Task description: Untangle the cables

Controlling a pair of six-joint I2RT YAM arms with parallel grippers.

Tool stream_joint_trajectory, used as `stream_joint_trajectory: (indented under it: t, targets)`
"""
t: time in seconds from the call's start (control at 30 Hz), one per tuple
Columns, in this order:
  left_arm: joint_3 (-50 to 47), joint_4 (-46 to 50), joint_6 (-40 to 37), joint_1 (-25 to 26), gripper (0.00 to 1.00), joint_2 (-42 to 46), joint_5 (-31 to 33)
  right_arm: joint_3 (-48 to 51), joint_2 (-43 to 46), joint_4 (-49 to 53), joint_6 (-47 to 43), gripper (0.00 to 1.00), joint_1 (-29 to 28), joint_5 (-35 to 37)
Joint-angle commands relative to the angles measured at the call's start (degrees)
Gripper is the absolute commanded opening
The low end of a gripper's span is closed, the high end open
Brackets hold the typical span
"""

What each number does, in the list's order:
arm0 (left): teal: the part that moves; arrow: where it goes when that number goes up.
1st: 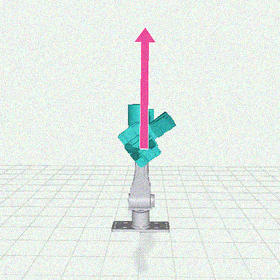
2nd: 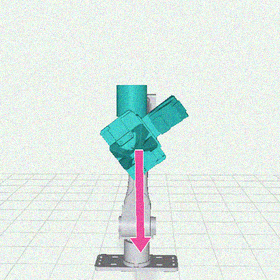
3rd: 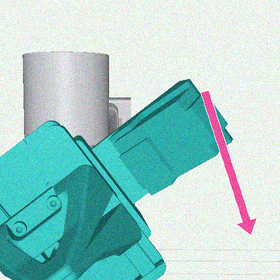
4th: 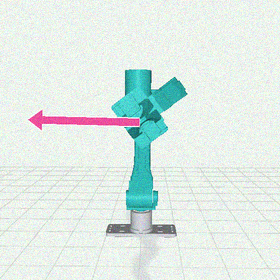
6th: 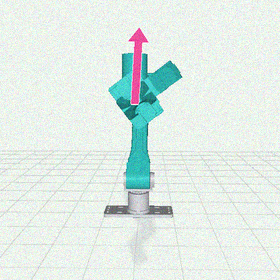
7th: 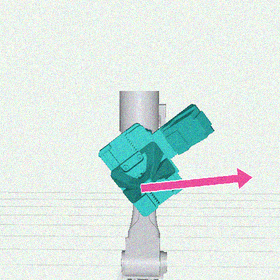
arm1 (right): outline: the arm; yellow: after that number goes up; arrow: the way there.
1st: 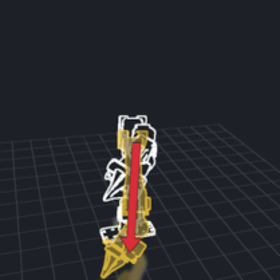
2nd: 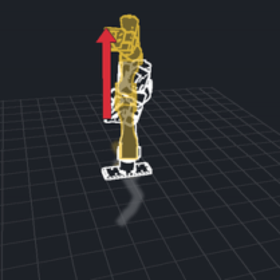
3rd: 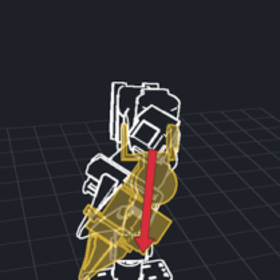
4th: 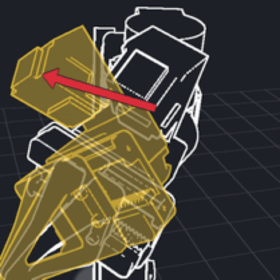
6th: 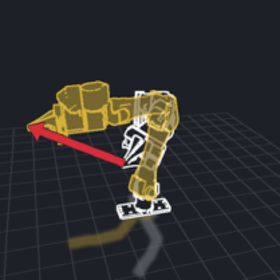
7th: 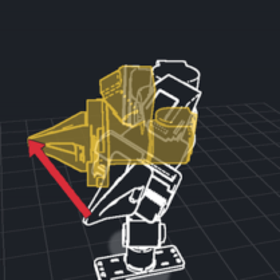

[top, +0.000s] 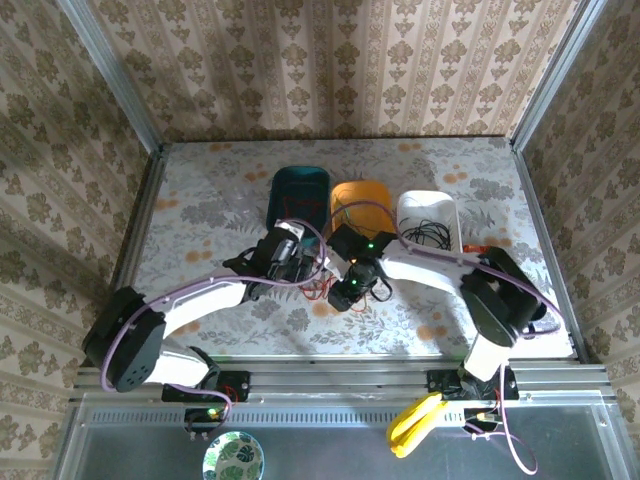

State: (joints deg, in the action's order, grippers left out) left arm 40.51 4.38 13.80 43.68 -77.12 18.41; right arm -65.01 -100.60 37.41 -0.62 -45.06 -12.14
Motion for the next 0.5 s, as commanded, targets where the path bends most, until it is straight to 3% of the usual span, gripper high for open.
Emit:
stream_joint_trajectory:
  t: [0.0, 0.07, 0.2, 0.23, 0.33, 0.47]
  targets:
    - [0.6, 0.4, 2.3, -1.1, 0.91, 2.0, 7.3, -3.6, -3.4, 5.1, -3.3, 0.48, 0.1, 3.9]
    - [0.4, 0.6, 1.8, -1.6, 0.91, 3.2, 7.0, -4.1, -4.7, 4.7, -3.4, 0.43, 0.1, 4.1]
    - [-0.4, 0.3, -1.6, -1.4, 0.91, 5.1, 2.8, -4.6, -2.6, 4.7, -3.8, 0.05, 0.1, 3.7]
    - [-0.3, 0.5, -3.2, -0.9, 0.92, 5.2, 2.4, -5.0, -1.3, 5.2, -3.9, 0.0, 0.2, 3.6]
    - [0.2, 1.2, -7.6, 0.6, 0.92, 4.6, -0.1, -6.4, 4.8, 5.8, -4.4, 0.0, 0.4, 3.2]
    - [-0.8, -1.3, -6.7, 0.8, 0.92, 3.4, -5.2, -10.2, 12.6, 5.9, -3.5, 0.0, 1.9, 2.0]
